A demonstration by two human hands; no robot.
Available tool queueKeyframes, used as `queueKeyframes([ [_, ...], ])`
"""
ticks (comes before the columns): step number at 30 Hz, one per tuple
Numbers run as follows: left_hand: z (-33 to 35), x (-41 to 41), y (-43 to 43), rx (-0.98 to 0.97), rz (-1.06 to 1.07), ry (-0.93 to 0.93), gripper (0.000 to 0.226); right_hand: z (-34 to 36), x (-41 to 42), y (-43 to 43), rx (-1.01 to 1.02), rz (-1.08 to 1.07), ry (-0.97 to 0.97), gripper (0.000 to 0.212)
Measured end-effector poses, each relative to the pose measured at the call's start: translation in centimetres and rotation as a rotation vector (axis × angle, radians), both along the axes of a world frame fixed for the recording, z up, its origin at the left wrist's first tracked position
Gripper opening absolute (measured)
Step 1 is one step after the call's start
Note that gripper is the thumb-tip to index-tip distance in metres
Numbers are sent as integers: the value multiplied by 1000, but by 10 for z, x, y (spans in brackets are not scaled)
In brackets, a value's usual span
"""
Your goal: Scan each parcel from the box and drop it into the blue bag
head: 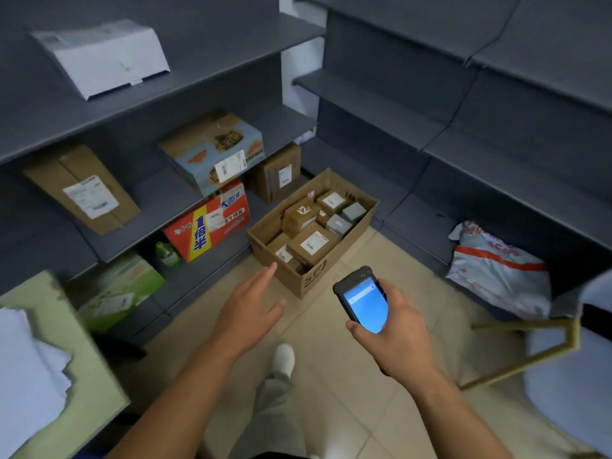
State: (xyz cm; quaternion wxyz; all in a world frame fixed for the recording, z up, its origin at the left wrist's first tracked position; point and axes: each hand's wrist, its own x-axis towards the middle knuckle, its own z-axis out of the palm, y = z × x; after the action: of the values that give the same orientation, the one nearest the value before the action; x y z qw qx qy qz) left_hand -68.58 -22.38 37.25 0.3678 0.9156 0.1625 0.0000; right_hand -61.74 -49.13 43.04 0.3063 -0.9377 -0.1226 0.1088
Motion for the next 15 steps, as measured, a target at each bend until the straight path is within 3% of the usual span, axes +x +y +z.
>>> queueKeyframes([
  [15, -33, 246, 119, -175, -154, 41, 72, -2, 204, 106, -33, -130, 54, 91],
])
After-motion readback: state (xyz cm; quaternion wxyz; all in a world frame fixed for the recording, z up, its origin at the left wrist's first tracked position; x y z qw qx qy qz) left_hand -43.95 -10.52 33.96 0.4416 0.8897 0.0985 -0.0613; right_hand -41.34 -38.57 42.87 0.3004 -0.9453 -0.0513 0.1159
